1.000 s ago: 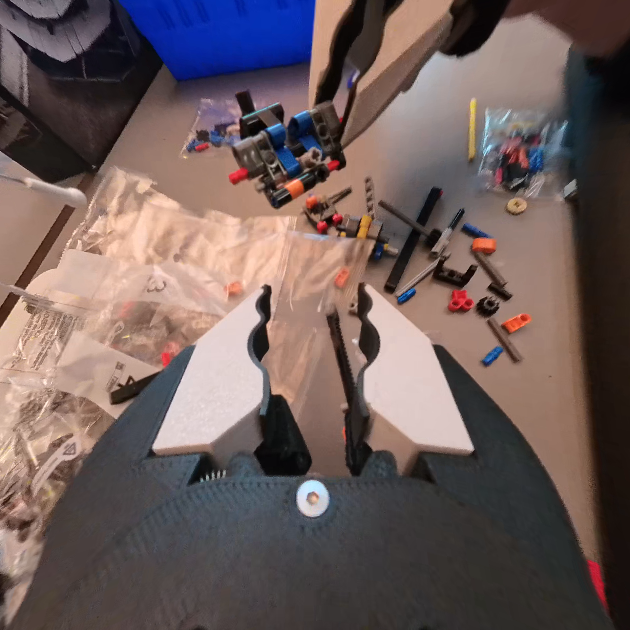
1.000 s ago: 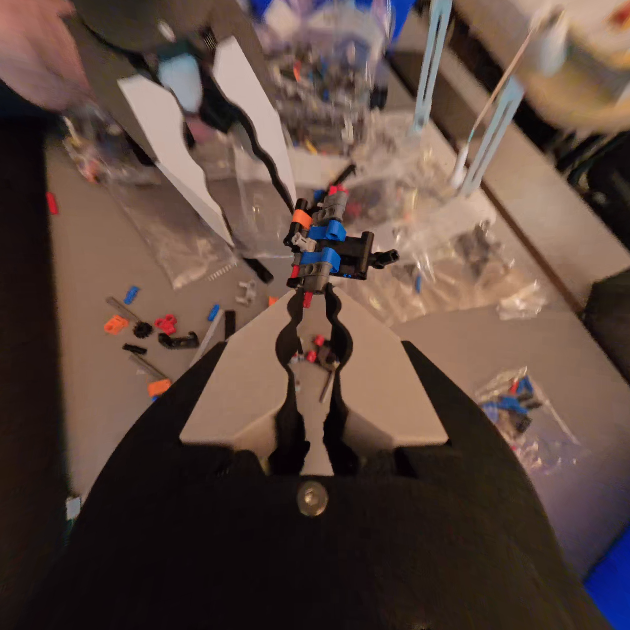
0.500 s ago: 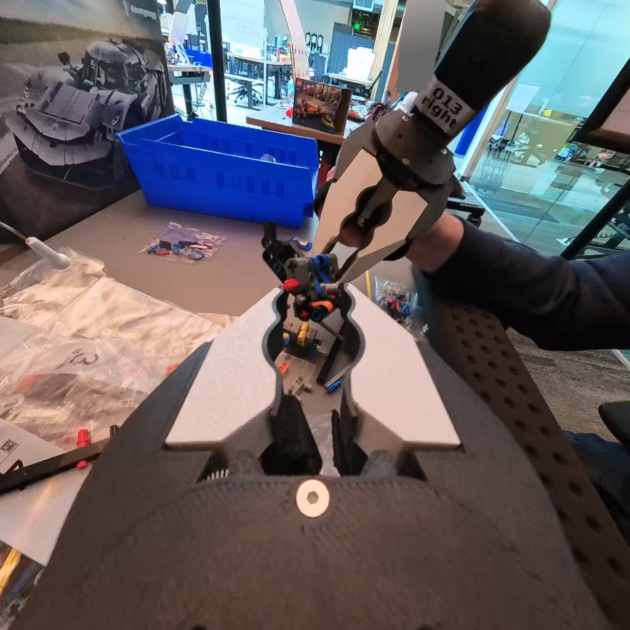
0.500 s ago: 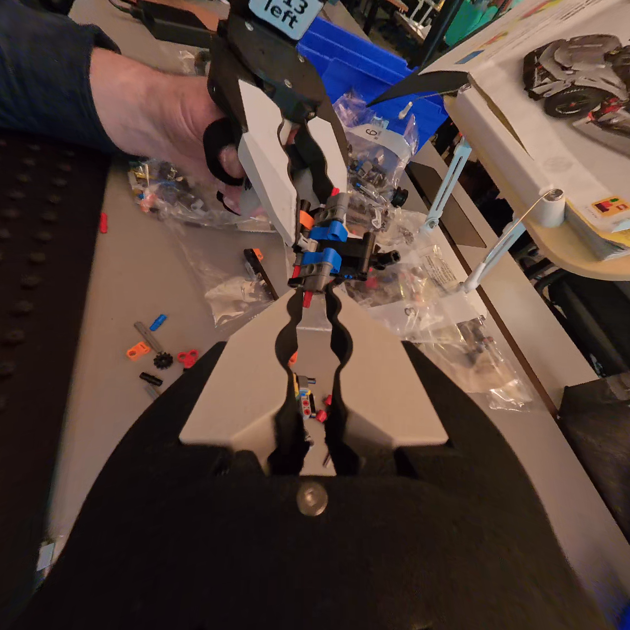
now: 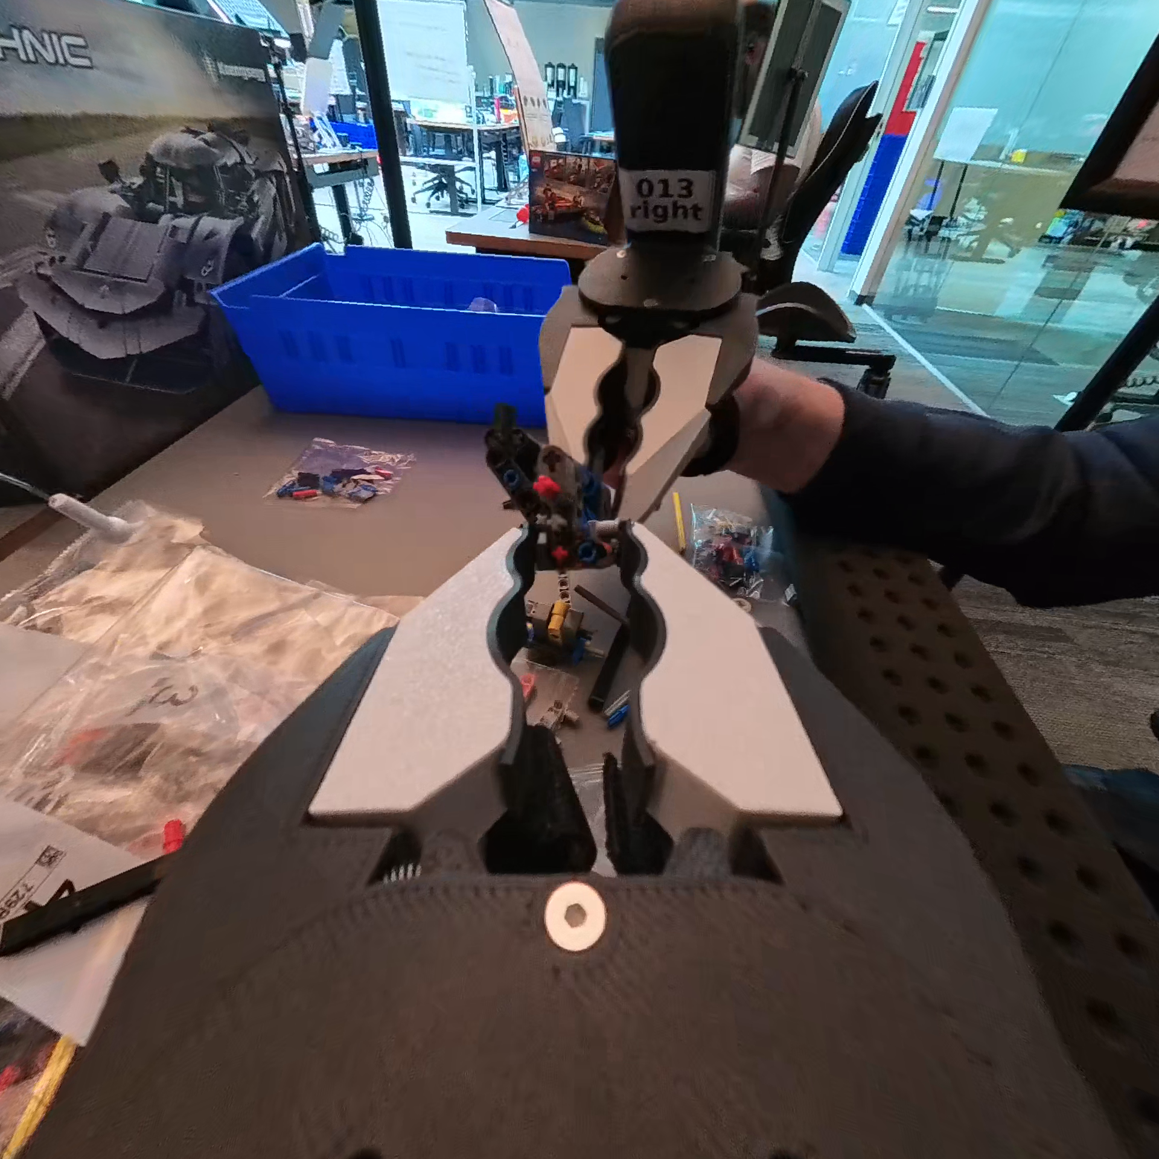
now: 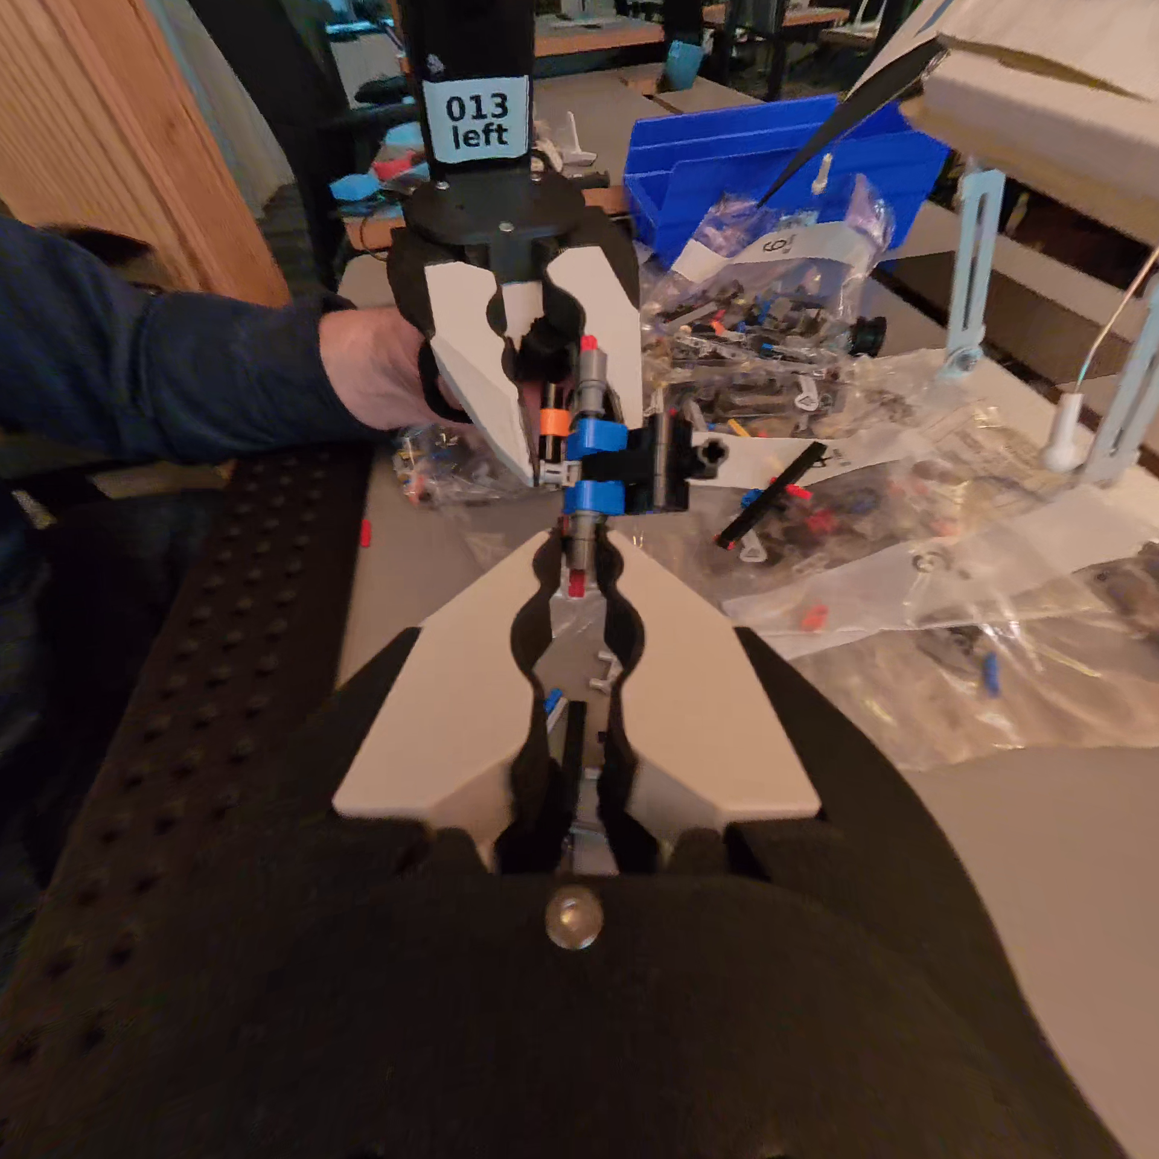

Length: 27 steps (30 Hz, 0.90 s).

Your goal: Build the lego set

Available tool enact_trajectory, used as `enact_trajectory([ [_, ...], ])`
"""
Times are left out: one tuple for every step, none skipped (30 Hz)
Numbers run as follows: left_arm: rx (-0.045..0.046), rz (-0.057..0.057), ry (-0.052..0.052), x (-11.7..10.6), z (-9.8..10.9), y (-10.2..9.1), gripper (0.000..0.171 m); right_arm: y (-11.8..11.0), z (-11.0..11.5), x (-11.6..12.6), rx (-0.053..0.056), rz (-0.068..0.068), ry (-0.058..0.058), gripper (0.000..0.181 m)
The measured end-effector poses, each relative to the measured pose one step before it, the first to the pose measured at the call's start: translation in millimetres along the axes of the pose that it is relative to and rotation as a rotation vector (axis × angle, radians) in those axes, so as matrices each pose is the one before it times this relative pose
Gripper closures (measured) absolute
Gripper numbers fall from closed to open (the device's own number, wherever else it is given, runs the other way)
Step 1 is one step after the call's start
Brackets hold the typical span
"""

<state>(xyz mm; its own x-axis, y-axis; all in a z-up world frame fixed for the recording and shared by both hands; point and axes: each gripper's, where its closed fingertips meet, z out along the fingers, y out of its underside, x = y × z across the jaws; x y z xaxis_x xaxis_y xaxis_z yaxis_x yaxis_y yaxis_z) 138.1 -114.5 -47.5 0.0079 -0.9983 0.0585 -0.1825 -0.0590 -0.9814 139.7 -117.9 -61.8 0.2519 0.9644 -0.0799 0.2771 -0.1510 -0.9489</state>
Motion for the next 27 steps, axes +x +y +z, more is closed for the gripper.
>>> enact_trajectory([
  [-0.01038, 0.0047, 0.0054, 0.60, -0.09, 1.64, 0.146, 1.17, 0.20, -0.50, -0.0100, -0.0037, 0.0000, 0.174],
  [-0.02024, 0.0149, -0.0052, -0.41, -0.01, 2.90, 0.145, 1.72, 0.30, 0.90, -0.0201, -0.0301, 0.0210, 0.175],
  [-0.01493, 0.0192, -0.0094, -0.46, -0.13, 1.73, 0.145, 1.92, 0.42, 0.42, -0.0230, -0.0360, 0.0228, 0.176],
  [-0.00334, 0.0136, -0.0041, 0.07, -0.89, -0.08, 0.144, 1.28, 0.21, 0.21, -0.0165, -0.0216, 0.0169, 0.176],
  [0.01729, 0.0032, 0.0004, 0.11, -2.20, -3.27, 0.143, 1.73, 0.00, 0.03, -0.0151, -0.0079, 0.0068, 0.176],
  [0.02560, -0.0046, -0.0017, -0.96, -2.97, -4.62, 0.140, 2.10, -0.28, 0.66, -0.0144, -0.0039, 0.0072, 0.176],
  [0.01087, -0.0053, 0.0050, -0.15, -2.33, -2.27, 0.143, 1.28, -0.23, 0.00, -0.0083, -0.0069, 0.0024, 0.176],
  [-0.01186, 0.0055, 0.0109, 1.33, -1.18, 1.52, 0.153, -0.49, -0.12, -1.20, 0.0016, -0.0033, -0.0053, 0.176],
  [-0.02162, 0.0163, -0.0019, 0.56, 0.38, 3.45, 0.160, -1.07, 0.17, -1.98, 0.0048, -0.0013, -0.0105, 0.176],
  [-0.00850, 0.0169, 0.0023, 1.83, 1.02, 1.52, 0.162, 0.50, 0.63, -1.73, -0.0057, -0.0041, -0.0071, 0.176],
  [-0.00634, 0.0058, 0.0006, 1.06, 1.40, 0.84, 0.162, 2.19, 0.75, -0.48, -0.0152, -0.0105, 0.0028, 0.176],
  [-0.01233, 0.0048, 0.0033, 1.00, 1.41, 1.78, 0.162, 2.76, 0.71, -0.57, -0.0189, -0.0110, 0.0031, 0.176],
  [-0.01102, 0.0058, 0.0001, 0.39, 1.02, 1.69, 0.162, 1.76, 0.70, -0.47, -0.0128, -0.0094, 0.0032, 0.176],
  [0.00050, 0.0025, 0.0031, 0.66, 0.04, -0.09, 0.162, -0.02, 0.70, -1.19, -0.0002, -0.0076, -0.0020, 0.176],
  [0.00369, 0.0000, 0.0033, 0.46, -0.42, -0.76, 0.162, -1.02, 0.59, -0.86, 0.0052, -0.0020, -0.0022, 0.176],
  [-0.00148, 0.0029, 0.0004, 0.16, -0.32, 0.15, 0.162, -0.22, 0.28, 0.62, -0.0016, -0.0013, 0.0054, 0.176],
  [-0.00461, 0.0089, -0.0044, -0.06, -0.16, 0.34, 0.162, 0.12, 0.11, 0.45, -0.0041, -0.0020, 0.0039, 0.176],
  [0.00141, 0.0154, -0.0074, 0.54, -0.39, -1.16, 0.162, -0.50, -0.21, -0.55, 0.0017, 0.0021, -0.0042, 0.176],
  [0.01633, 0.0137, -0.0113, 0.47, -1.21, -4.00, 0.163, -2.98, -1.10, -0.49, 0.0182, 0.0053, -0.0061, 0.176],
  [0.02026, -0.0001, -0.0068, 0.51, -1.89, -5.49, 0.163, -5.09, -1.95, -1.11, 0.0288, 0.0090, -0.0115, 0.176],
  [0.01278, 0.0021, 0.0007, 1.16, -1.51, -4.87, 0.164, -4.26, -1.65, -1.52, 0.0246, 0.0059, -0.0109, 0.176],
  [0.00493, 0.0052, -0.0037, 0.35, -0.64, -2.55, 0.164, -2.03, -0.95, -0.01, 0.0143, -0.0074, 0.0031, 0.176],
  [0.00364, -0.0048, -0.0057, 0.14, -0.16, -1.61, 0.164, -0.67, -0.24, -0.07, 0.0056, -0.0022, 0.0017, 0.176],
  [0.00517, -0.0057, 0.0008, 1.16, -0.14, -1.20, 0.164, -0.72, -0.63, -1.05, 0.0052, 0.0089, -0.0093, 0.175],
  [0.00799, -0.0033, 0.0001, 0.39, -0.62, -1.42, 0.164, -1.52, -0.64, -0.75, 0.0120, 0.0050, -0.0062, 0.175],
  [0.01007, -0.0063, -0.0025, -0.32, -1.00, -2.40, 0.164, -2.30, -0.25, -0.26, 0.0155, 0.0067, -0.0030, 0.175],
  [0.01589, -0.0085, -0.0006, -0.03, -1.15, -3.54, 0.164, -3.25, -0.65, -0.63, 0.0194, 0.0097, -0.0081, 0.175],
])
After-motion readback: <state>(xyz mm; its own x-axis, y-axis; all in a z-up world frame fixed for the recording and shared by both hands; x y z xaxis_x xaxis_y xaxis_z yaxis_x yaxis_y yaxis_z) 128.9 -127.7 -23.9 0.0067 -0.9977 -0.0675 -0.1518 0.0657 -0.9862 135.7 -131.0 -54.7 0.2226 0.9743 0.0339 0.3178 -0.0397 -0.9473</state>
